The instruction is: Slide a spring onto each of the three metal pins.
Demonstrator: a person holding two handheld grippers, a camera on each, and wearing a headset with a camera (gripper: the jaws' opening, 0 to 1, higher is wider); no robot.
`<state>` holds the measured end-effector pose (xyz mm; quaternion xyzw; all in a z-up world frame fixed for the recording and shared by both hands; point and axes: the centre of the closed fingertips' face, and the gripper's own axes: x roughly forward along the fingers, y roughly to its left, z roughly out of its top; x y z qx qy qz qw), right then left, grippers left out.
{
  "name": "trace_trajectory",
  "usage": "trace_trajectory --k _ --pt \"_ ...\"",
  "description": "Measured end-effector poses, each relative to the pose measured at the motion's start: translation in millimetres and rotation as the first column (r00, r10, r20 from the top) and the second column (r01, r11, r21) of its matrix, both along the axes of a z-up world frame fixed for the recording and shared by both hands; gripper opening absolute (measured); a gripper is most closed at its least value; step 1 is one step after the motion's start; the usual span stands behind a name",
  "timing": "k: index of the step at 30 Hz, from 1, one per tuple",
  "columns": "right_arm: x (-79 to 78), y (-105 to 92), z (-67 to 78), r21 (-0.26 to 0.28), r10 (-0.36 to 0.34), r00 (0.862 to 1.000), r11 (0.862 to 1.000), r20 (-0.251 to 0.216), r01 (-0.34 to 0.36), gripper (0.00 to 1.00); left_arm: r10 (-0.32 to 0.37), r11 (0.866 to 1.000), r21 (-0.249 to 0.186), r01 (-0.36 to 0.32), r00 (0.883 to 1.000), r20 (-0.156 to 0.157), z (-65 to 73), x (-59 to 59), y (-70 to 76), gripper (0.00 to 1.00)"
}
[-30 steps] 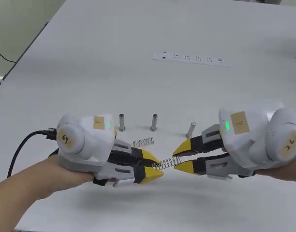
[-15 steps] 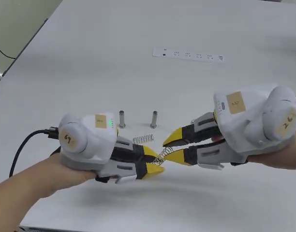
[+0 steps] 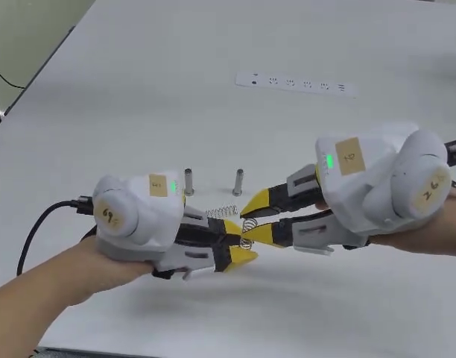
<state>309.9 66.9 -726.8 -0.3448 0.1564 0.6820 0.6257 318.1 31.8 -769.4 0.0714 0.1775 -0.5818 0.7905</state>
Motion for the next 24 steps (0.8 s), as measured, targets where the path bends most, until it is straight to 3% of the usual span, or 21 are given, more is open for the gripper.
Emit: trace_trajectory --k 8,24 --pt "2.0 0.1 3.2 0.026 -0.022 1.0 0.999 -0.008 0.022 0.09 0.022 1.0 0.0 -0.022 0.999 0.031 2.5 3.0 2.5 0.01" --pt "5.9 0.9 6.0 0.025 -0.017 1.0 1.0 0.001 0.017 0.09 0.037 0.999 -0.015 -0.037 0.999 0.03 5.0 6.2 2.3 0.01"
